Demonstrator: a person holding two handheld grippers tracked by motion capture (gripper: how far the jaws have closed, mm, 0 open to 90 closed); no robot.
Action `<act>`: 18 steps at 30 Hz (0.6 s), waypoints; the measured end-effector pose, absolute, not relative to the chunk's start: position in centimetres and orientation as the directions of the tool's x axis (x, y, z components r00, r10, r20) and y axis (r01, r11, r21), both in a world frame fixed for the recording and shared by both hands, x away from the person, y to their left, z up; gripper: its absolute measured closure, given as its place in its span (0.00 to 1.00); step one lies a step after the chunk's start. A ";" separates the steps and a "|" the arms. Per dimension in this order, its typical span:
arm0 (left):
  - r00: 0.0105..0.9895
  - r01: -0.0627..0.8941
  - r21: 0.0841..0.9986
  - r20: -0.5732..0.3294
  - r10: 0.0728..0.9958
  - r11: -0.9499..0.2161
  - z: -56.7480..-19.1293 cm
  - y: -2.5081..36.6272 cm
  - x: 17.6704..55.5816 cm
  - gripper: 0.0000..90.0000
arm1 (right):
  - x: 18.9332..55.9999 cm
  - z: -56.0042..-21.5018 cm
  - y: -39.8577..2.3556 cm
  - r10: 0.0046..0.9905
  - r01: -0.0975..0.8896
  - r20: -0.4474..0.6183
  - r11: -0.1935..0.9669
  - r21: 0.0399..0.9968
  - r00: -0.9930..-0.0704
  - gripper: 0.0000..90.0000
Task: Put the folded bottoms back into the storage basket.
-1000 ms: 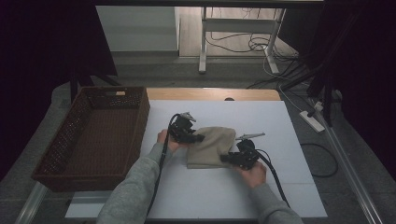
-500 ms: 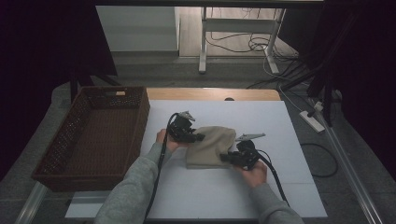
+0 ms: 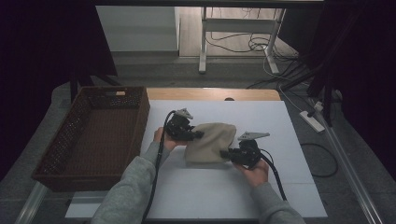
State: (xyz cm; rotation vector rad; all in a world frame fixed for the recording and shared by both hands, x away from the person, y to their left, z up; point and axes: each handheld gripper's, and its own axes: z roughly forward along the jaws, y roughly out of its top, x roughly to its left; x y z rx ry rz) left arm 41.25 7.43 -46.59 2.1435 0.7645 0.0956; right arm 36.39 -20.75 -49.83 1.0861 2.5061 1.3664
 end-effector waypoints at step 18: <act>0.813 0.448 0.785 -0.157 0.561 -0.428 -43.5 9.2 40.0 0.73 | 35.8 -46.6 -20.0 0.595 0.452 0.181 0.343 0.823 -0.783 0.85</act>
